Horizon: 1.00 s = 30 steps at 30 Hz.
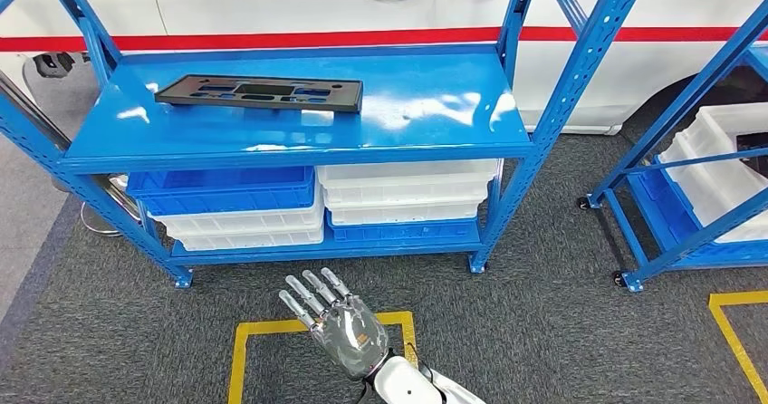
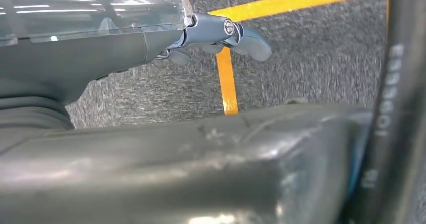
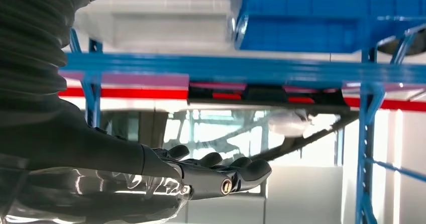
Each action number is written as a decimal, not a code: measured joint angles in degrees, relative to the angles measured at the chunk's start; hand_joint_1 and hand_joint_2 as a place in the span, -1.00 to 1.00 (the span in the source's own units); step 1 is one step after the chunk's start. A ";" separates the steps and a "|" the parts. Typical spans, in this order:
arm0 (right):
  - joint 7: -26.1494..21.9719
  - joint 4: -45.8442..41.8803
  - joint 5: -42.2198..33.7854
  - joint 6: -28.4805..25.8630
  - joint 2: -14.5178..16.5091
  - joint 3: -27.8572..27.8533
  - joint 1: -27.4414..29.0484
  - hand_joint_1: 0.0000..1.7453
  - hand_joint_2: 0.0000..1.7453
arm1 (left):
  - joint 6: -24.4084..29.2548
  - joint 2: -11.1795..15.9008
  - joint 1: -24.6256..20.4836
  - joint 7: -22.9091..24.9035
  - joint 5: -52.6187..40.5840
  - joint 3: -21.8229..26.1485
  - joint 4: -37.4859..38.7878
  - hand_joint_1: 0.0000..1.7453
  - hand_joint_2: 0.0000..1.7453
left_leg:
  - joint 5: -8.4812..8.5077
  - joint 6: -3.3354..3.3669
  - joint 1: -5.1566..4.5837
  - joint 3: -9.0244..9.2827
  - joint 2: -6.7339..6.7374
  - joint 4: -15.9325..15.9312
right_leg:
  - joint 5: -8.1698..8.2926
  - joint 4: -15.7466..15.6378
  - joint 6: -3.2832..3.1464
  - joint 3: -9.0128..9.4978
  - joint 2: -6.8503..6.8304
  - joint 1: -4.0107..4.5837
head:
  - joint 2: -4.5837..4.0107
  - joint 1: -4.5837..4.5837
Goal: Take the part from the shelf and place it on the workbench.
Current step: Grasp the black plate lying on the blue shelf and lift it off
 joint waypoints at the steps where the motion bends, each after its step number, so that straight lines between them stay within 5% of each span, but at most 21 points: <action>1: -0.53 0.40 0.76 -0.37 0.36 -0.61 -0.09 -1.00 1.00 | -0.28 0.01 -0.01 0.04 -0.28 0.11 0.03 -1.00 -1.00 | -0.48 -0.22 -0.05 0.52 -0.02 -0.03 | 1.90 -3.64 -0.33 1.66 -0.04 0.17 | 0.00 -0.01; 3: -1.59 1.03 1.38 -0.84 1.11 -1.69 -0.24 -1.00 1.00 | -0.60 0.02 -0.21 0.12 -0.68 0.40 0.12 -1.00 -1.00 | -1.35 -0.84 -0.17 1.07 -0.03 -0.05 | 3.14 -8.73 -1.00 4.07 -0.12 0.56 | 0.00 -0.01; 8: -2.78 2.04 1.24 -1.09 2.48 -3.58 -0.33 -1.00 1.00 | -0.64 0.12 -0.66 0.24 -0.91 0.82 0.27 -1.00 -1.00 | -3.31 -2.42 0.06 1.37 0.22 1.68 | 1.29 -10.55 -2.49 6.32 0.08 0.35 | 0.00 -0.01; 12: -3.08 2.95 1.11 -1.16 3.30 -4.26 -0.49 -1.00 1.00 | -0.70 0.17 -0.50 0.33 -0.97 0.85 0.42 -1.00 -1.00 | -6.57 -3.17 0.26 -7.63 0.17 15.63 | -0.76 -11.01 -2.90 9.12 0.11 0.22 | 0.00 -0.01; 14: -3.20 3.40 1.08 -1.16 3.42 -4.46 -0.49 -1.00 1.00 | -0.70 0.22 -0.26 0.37 -0.97 0.87 0.42 -1.00 -1.00 | -2.85 -3.24 0.30 -10.14 0.18 15.36 | -2.20 -11.01 -2.72 11.00 0.30 0.22 | 0.00 -0.02; 16: -3.56 3.87 1.00 -1.16 3.61 -4.68 -0.50 -1.00 1.00 | -0.70 0.32 -0.15 0.54 -0.97 0.90 0.45 -1.00 -1.00 | 3.55 -3.00 0.31 -9.21 0.19 8.61 | -3.83 -11.09 -2.34 13.12 0.43 0.19 | 0.00 -0.01; 17: -3.83 4.10 0.92 -1.20 3.77 -4.78 -0.51 -1.00 1.00 | -0.70 0.38 -0.11 0.65 -0.98 0.93 0.50 -1.00 -1.00 | 5.47 -2.80 0.17 -8.36 0.17 5.73 | -4.52 -11.08 -2.01 13.87 0.50 0.23 | 0.00 0.00; 20: -4.43 4.59 0.63 -1.35 4.33 -5.08 -0.59 -1.00 1.00 | -0.70 0.53 -0.16 0.86 -1.03 0.99 0.60 -1.00 -1.00 | 4.39 -1.62 -0.30 -6.69 0.07 2.49 | -5.35 -11.01 -0.98 14.43 0.60 0.37 | 0.00 -0.01; 23: -4.67 4.73 0.45 -1.41 4.79 -5.32 -0.61 -1.00 1.00 | -0.70 0.64 -0.26 0.84 -1.08 1.00 0.60 -1.00 -1.00 | 3.15 -0.33 -0.04 -5.07 -0.18 1.32 | -4.76 -7.10 -0.12 12.54 0.44 0.26 | 0.00 -0.02; 27: -4.81 5.05 0.34 -1.44 4.87 -5.47 -0.58 -1.00 1.00 | -0.68 0.72 -0.32 0.84 -1.10 1.04 0.60 -1.00 -1.00 | 1.40 0.51 -0.04 -2.56 -0.25 0.77 | -8.46 5.33 0.44 2.68 0.24 0.15 | 0.00 -0.01; 28: -4.87 5.16 0.27 -1.44 4.87 -5.54 -0.57 -1.00 1.00 | -0.68 0.74 -0.30 0.85 -1.10 1.07 0.60 -1.00 -1.00 | 0.82 0.49 -0.06 -1.81 -0.30 0.77 | -8.92 6.28 0.44 0.83 0.22 0.15 | 0.00 -0.02; 30: -5.11 5.27 0.06 -1.44 4.87 -5.72 -0.54 -1.00 1.00 | -0.68 0.75 -0.23 0.89 -1.10 1.14 0.60 -1.00 -1.00 | -0.50 0.31 -0.11 0.02 -0.44 0.76 | -6.29 3.26 0.14 -0.26 0.21 0.23 | 0.00 -0.01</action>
